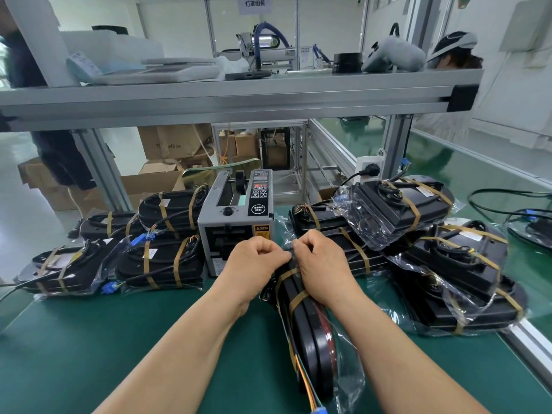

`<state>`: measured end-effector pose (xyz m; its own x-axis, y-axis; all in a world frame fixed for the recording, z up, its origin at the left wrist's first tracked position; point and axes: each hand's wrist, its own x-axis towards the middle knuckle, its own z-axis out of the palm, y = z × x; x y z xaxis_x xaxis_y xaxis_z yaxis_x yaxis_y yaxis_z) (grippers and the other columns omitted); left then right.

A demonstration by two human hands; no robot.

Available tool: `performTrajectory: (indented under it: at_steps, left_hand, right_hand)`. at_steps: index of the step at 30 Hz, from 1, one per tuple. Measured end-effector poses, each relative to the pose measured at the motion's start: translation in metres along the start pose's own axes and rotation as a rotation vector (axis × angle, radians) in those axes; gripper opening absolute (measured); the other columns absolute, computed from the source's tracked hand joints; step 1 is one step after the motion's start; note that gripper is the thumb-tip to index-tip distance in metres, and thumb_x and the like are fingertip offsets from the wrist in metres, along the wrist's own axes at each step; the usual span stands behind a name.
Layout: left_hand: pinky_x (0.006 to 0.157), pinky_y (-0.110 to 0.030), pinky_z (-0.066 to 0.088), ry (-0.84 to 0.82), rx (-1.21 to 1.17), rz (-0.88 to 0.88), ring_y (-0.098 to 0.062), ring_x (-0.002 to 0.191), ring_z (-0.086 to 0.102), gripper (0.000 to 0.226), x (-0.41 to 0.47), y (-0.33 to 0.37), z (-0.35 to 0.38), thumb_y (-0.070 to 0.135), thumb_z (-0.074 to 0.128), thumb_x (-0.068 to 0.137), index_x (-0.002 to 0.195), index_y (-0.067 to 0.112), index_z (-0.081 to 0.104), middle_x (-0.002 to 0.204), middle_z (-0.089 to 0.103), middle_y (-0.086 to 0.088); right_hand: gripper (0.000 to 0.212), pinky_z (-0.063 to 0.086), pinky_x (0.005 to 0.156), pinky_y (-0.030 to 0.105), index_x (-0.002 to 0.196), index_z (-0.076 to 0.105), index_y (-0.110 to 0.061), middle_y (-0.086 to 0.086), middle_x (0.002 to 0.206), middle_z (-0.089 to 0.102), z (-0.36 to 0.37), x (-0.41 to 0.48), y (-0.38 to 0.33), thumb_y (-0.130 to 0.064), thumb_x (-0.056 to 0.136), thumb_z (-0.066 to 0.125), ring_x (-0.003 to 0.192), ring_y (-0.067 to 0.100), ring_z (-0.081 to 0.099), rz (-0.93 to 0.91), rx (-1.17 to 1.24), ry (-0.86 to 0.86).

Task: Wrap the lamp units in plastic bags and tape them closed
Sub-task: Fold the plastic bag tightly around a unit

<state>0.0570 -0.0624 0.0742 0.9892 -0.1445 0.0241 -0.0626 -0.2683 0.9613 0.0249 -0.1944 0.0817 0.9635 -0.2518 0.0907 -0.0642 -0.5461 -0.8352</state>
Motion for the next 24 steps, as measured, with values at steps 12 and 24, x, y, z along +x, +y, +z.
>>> performTrajectory:
  at_steps: [12,24]
  left_hand:
    - [0.059,-0.024,0.053,-0.020,-0.217,-0.111,-0.012,0.062,0.064,0.019,0.000,-0.001,0.006,0.026,0.078,0.084,0.073,0.013,0.068,0.073,0.071,-0.006]
    - [0.056,-0.016,0.047,-0.087,-0.231,-0.125,-0.008,0.068,0.061,0.014,-0.013,-0.003,-0.008,0.012,0.080,0.081,0.094,0.013,0.074,0.083,0.066,-0.003]
  right_hand:
    - [0.021,0.048,0.086,0.042,0.097,0.062,-0.017,0.001,0.094,0.065,-0.001,0.001,0.000,-0.031,0.101,0.047,0.093,0.023,0.059,0.014,0.004,0.002]
    - [0.046,0.045,0.090,0.041,0.099,0.062,-0.013,0.008,0.102,0.067,0.001,-0.004,-0.005,-0.046,0.105,0.031,0.101,0.030,0.059,0.040,-0.079,-0.047]
